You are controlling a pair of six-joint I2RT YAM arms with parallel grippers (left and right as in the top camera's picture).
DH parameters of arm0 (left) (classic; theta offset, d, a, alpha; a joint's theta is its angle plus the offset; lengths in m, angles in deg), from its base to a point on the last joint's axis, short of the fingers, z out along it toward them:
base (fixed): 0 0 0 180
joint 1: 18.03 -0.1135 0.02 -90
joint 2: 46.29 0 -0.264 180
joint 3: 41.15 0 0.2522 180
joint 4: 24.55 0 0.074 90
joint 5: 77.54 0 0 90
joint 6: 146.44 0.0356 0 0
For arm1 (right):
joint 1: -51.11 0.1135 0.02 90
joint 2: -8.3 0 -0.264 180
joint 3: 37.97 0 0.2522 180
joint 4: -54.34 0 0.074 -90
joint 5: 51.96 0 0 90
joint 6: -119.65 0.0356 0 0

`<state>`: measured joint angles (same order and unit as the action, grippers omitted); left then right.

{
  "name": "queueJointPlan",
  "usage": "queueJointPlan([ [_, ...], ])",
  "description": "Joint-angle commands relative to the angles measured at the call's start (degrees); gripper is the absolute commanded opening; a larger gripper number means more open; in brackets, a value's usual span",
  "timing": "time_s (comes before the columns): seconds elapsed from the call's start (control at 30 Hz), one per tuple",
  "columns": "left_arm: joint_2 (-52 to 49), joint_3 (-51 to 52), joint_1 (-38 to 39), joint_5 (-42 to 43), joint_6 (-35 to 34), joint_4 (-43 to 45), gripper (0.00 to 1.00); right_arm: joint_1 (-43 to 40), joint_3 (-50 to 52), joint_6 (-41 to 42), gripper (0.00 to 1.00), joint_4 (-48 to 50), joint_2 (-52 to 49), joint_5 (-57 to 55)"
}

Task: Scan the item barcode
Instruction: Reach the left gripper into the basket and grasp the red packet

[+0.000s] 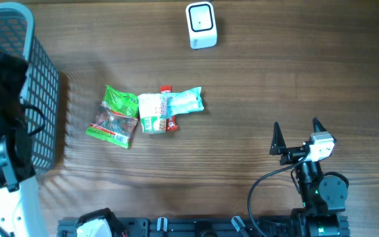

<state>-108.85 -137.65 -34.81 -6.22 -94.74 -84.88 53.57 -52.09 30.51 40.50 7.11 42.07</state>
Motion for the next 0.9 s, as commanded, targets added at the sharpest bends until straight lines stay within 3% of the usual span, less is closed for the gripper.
queueJointPlan([
  [0.0,-2.16,-0.79,-7.45,-4.55,-2.60,2.25,0.88,-0.28,0.04,0.76,1.00,0.17,0.17,0.35],
  [0.27,-21.46,-0.79,-25.77,0.87,-3.17,0.61,0.93,-0.28,0.04,0.79,1.00,0.17,0.17,0.33],
  [0.47,-35.17,-0.79,-36.30,11.91,-3.10,0.81,0.97,-0.28,0.04,0.76,1.00,0.17,0.17,0.35],
  [0.73,-46.01,-0.79,-36.70,13.94,-3.04,1.86,0.98,-0.28,0.04,0.79,1.00,0.17,0.17,0.35],
  [0.87,-48.41,-0.74,-35.89,13.84,-1.99,2.32,0.92,-0.28,0.04,0.79,1.00,0.17,0.17,0.35],
])
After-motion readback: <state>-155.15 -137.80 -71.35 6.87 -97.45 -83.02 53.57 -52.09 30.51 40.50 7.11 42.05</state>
